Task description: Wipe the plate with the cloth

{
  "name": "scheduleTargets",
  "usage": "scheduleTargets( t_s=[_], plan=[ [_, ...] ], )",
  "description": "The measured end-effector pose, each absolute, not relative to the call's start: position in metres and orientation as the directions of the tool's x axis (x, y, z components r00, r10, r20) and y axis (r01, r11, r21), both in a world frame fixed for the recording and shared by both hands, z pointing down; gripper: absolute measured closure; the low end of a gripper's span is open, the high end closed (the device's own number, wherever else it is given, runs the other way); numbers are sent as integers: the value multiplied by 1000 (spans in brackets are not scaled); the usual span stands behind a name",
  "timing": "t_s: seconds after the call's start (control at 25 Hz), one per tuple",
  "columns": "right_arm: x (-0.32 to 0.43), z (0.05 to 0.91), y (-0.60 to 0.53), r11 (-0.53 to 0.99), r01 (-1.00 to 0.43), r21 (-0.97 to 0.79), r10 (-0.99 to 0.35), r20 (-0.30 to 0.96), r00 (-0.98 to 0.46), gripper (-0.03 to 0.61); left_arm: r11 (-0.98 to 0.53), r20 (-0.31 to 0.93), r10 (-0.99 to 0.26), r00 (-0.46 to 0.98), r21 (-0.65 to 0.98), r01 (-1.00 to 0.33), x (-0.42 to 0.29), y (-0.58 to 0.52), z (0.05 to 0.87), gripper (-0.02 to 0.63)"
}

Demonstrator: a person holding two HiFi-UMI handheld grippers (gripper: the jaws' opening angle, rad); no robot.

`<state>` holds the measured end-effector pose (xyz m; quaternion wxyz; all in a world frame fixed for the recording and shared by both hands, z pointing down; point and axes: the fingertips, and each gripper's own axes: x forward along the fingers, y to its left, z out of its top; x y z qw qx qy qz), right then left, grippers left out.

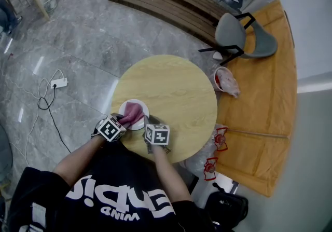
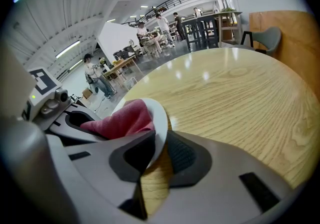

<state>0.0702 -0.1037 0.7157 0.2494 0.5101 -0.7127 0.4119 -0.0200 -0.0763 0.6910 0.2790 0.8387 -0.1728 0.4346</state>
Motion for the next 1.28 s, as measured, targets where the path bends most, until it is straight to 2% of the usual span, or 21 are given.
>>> scheduleTargets(
  t_s=[1.28],
  plan=[
    [68, 715, -100, 153, -930, -335, -504, 783, -364, 488, -737, 823, -178, 540, 253, -627, -60, -111, 690, 563]
  ],
)
